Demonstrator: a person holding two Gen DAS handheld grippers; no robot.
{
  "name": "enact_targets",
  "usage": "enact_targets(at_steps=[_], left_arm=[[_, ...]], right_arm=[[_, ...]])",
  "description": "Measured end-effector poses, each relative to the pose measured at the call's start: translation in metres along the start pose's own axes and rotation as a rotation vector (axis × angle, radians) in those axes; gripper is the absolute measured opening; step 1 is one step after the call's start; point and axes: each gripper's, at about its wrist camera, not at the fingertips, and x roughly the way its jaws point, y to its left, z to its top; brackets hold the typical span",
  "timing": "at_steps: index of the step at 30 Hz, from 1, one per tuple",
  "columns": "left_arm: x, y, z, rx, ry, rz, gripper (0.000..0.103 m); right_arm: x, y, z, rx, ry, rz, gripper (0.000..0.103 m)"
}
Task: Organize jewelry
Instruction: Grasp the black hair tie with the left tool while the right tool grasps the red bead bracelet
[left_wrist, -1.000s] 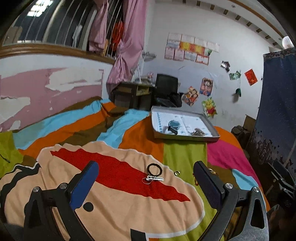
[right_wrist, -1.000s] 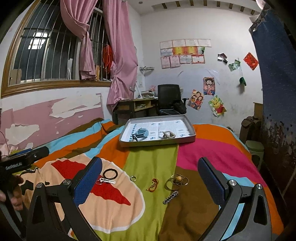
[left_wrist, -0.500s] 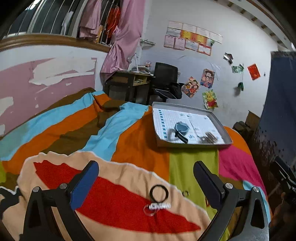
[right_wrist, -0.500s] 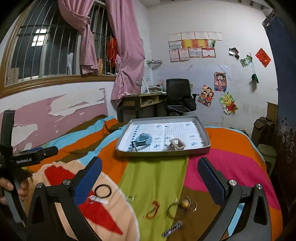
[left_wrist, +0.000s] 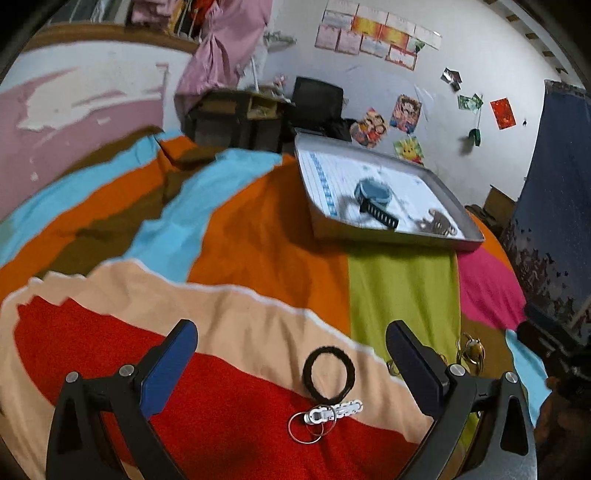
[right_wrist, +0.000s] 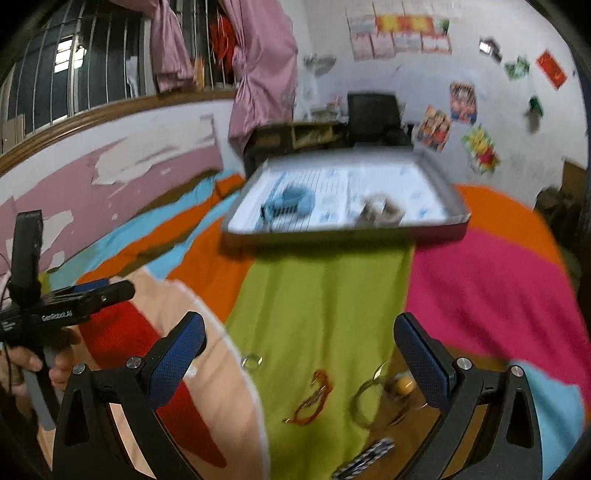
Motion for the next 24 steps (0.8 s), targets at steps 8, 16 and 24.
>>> enact_targets(at_steps=[8,16,24], left_arm=[[0.034,0.0,-0.011,0.003,0.128,-0.126,0.061],[0.058,-0.009,-0.023,0.04,0.225,-0.161,0.051],[0.072,-0.007,-0.033,0.02,0.297,-0.174,0.031]], right_arm=[[0.047,0.0,-0.033,0.065,0.196,0.067,0.078],[0.071,-0.013,-0.05,0.16,0.285,0.048,0.071],[0.099,-0.02,-0.074,0.272,0.377,0.061,0.058]])
